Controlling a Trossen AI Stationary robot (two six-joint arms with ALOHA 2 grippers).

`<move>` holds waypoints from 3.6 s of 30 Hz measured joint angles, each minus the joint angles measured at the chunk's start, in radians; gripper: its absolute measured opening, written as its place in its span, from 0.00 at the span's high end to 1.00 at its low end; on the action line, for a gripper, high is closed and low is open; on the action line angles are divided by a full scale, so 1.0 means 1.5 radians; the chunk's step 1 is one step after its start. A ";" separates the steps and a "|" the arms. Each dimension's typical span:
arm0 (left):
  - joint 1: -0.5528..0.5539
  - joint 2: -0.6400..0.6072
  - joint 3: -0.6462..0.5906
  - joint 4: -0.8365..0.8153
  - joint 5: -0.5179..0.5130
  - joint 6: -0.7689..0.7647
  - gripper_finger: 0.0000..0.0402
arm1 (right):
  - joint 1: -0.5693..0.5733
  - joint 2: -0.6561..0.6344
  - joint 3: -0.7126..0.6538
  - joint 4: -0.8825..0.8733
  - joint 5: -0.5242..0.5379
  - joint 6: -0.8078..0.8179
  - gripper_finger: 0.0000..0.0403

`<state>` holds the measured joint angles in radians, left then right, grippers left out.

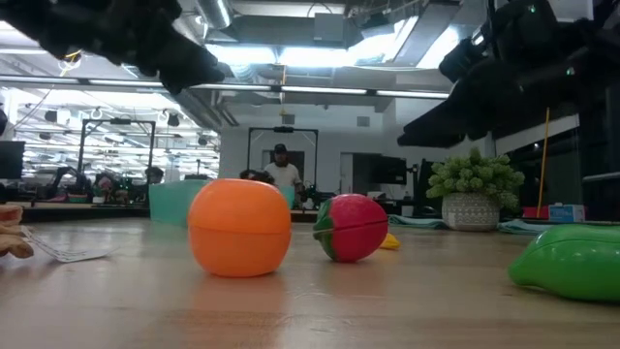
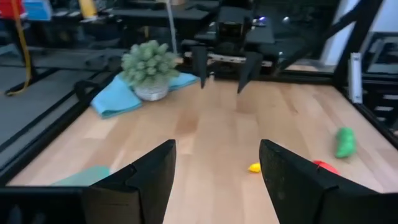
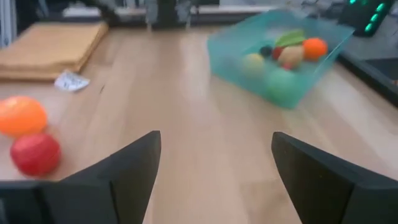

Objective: Pick and placing Produce into tupperware
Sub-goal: Put the yellow corn into the blue bin

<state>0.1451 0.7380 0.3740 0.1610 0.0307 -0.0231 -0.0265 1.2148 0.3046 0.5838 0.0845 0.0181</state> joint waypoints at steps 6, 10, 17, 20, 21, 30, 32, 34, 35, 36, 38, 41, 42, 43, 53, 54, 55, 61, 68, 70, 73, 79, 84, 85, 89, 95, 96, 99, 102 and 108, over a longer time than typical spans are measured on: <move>-0.055 0.001 -0.054 0.120 -0.002 0.000 0.45 | 0.060 0.000 0.083 -0.178 0.021 0.007 0.23; -0.091 0.001 -0.099 0.197 -0.019 -0.005 0.44 | 0.092 0.000 0.116 -0.238 0.021 0.019 0.23; -0.153 0.002 -0.166 0.290 -0.064 -0.033 0.46 | 0.141 0.000 0.141 -0.257 0.079 0.058 0.23; -0.175 0.001 -0.173 0.299 -0.075 -0.033 0.45 | 0.161 0.000 0.145 -0.274 0.123 0.082 0.23; -0.182 0.002 -0.173 0.297 -0.079 -0.033 0.45 | 0.168 0.004 0.145 -0.277 0.136 0.090 0.23; -0.208 0.002 -0.173 0.297 -0.082 -0.031 0.46 | 0.239 0.122 0.166 -0.292 0.218 0.202 0.23; -0.208 0.002 -0.173 0.294 -0.082 -0.031 0.46 | 0.249 0.159 0.191 -0.302 0.218 0.219 0.23; -0.208 0.002 -0.173 0.292 -0.082 -0.031 0.45 | 0.253 0.197 0.216 -0.311 0.218 0.243 0.23; -0.208 0.002 -0.173 0.292 -0.082 -0.031 0.45 | 0.254 0.215 0.229 -0.319 0.218 0.259 0.24; -0.208 0.002 -0.173 0.292 -0.082 -0.031 0.45 | 0.254 0.235 0.246 -0.331 0.218 0.278 0.24; -0.208 0.002 -0.173 0.292 -0.082 -0.031 0.45 | 0.253 0.270 0.272 -0.356 0.218 0.315 0.24; -0.208 0.002 -0.173 0.292 -0.082 -0.031 0.45 | 0.253 0.322 0.306 -0.377 0.214 0.357 0.24; -0.208 0.002 -0.173 0.292 -0.082 -0.031 0.45 | 0.253 0.337 0.315 -0.376 0.207 0.368 0.24; -0.208 0.002 -0.173 0.292 -0.082 -0.031 0.46 | 0.253 0.351 0.324 -0.374 0.199 0.373 0.24; -0.208 0.002 -0.173 0.289 -0.082 -0.030 0.45 | 0.253 0.442 0.394 -0.365 0.159 0.424 0.23; -0.208 0.002 -0.173 0.288 -0.082 -0.030 0.45 | 0.252 0.448 0.400 -0.365 0.164 0.426 0.23; -0.208 0.002 -0.173 0.287 -0.082 -0.030 0.45 | 0.251 0.452 0.403 -0.363 0.172 0.435 0.23; -0.208 0.002 -0.173 0.286 -0.082 -0.031 0.46 | 0.243 0.462 0.407 -0.378 0.174 0.454 0.24; -0.208 0.002 -0.173 0.286 -0.082 -0.030 0.45 | 0.239 0.463 0.406 -0.388 0.173 0.417 0.32; -0.208 0.002 -0.173 0.286 -0.082 -0.030 0.45 | 0.239 0.463 0.406 -0.391 0.174 0.399 0.36; -0.208 0.002 -0.173 0.286 -0.082 -0.030 0.45 | 0.237 0.463 0.405 -0.394 0.176 0.385 0.43; -0.208 0.002 -0.173 0.286 -0.082 -0.031 0.46 | 0.233 0.463 0.405 -0.401 0.178 0.384 0.55; -0.208 0.002 -0.173 0.286 -0.082 -0.032 0.45 | 0.232 0.463 0.404 -0.404 0.180 0.383 0.63; -0.208 0.002 -0.173 0.286 -0.082 -0.032 0.45 | 0.232 0.463 0.404 -0.405 0.180 0.383 0.64; -0.208 0.002 -0.173 0.286 -0.082 -0.033 0.45 | 0.232 0.463 0.404 -0.408 0.180 0.382 0.68; -0.208 0.002 -0.173 0.286 -0.082 -0.051 0.44 | 0.232 0.463 0.404 -0.408 0.180 0.381 0.72; -0.208 0.002 -0.173 0.286 -0.082 -0.053 0.44 | 0.231 0.461 0.404 -0.409 0.179 0.375 0.73; -0.208 0.002 -0.173 0.286 -0.082 -0.053 0.44 | 0.226 0.451 0.403 -0.410 0.171 0.365 0.77; -0.208 0.002 -0.173 0.286 -0.082 -0.053 0.44 | 0.214 0.435 0.402 -0.414 0.157 0.358 0.81; -0.207 0.002 -0.173 0.287 -0.082 -0.053 0.44 | 0.181 0.393 0.400 -0.421 0.121 0.324 0.92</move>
<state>-0.1658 0.7403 0.1150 0.5911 -0.0925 -0.1021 0.2449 1.8044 0.9039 -0.0483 0.2654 0.5041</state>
